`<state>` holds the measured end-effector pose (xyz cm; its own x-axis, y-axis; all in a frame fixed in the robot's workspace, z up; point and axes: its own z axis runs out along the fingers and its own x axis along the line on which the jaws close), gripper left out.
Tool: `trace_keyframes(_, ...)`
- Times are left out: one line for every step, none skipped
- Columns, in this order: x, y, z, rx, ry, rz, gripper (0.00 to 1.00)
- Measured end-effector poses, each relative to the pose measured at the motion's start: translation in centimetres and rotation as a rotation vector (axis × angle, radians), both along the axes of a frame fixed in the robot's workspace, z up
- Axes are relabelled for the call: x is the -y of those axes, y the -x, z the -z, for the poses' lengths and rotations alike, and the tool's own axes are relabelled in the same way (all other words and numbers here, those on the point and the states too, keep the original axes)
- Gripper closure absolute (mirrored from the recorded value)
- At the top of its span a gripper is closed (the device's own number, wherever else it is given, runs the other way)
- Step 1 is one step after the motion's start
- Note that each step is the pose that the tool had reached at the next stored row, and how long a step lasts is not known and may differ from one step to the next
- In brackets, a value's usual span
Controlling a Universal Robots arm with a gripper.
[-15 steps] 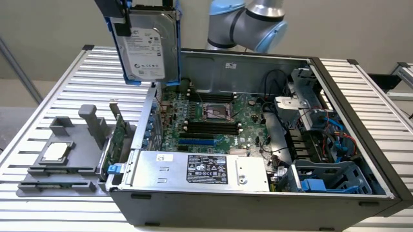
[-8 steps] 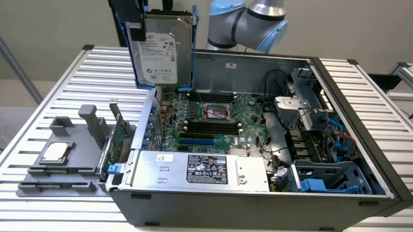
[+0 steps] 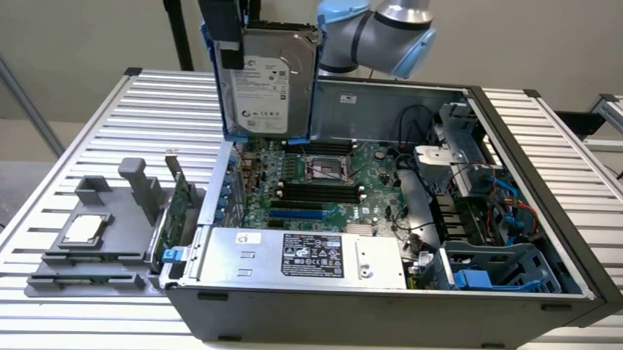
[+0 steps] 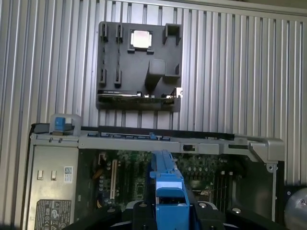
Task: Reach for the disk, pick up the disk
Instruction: 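Pick up the disk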
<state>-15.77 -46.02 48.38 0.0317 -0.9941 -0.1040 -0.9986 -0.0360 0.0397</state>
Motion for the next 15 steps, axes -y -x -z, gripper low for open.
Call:
trace_keyframes(0.15,-0.3,0.00,-0.0011,0.0000,0.000,0.67)
trace_keyframes(0.29,-0.7,0.00,-0.0021,-0.0001,0.000,0.67)
trace_keyframes(0.44,-1.0,0.00,-0.0032,0.0000,0.000,0.67)
trace_keyframes(0.59,-1.4,0.00,-0.0042,0.0000,0.000,0.67)
trace_keyframes(0.74,-1.8,0.00,-0.0052,-0.0001,0.000,0.67)
trace_keyframes(0.89,-2.1,0.00,-0.0063,-0.0001,0.000,0.67)
trace_keyframes(1.04,-2.4,0.00,-0.0073,-0.0001,0.000,0.67)
trace_keyframes(1.19,-2.8,0.00,-0.0084,-0.0001,0.000,0.67)
trace_keyframes(1.35,-3.2,0.01,-0.0095,-0.0002,0.000,0.67)
trace_keyframes(1.49,-3.5,0.00,-0.0106,0.0000,0.000,0.67)
trace_keyframes(1.64,-3.9,0.00,-0.0117,-0.0001,0.000,0.67)
trace_keyframes(1.79,-4.2,0.00,-0.0128,-0.0001,0.000,0.67)
trace_keyframes(1.94,-4.6,0.00,-0.0139,-0.0001,0.000,0.67)
trace_keyframes(2.09,-4.9,0.00,-0.0149,-0.0001,0.000,0.67)
trace_keyframes(2.23,-5.3,0.01,-0.0160,-0.0001,0.000,0.67)
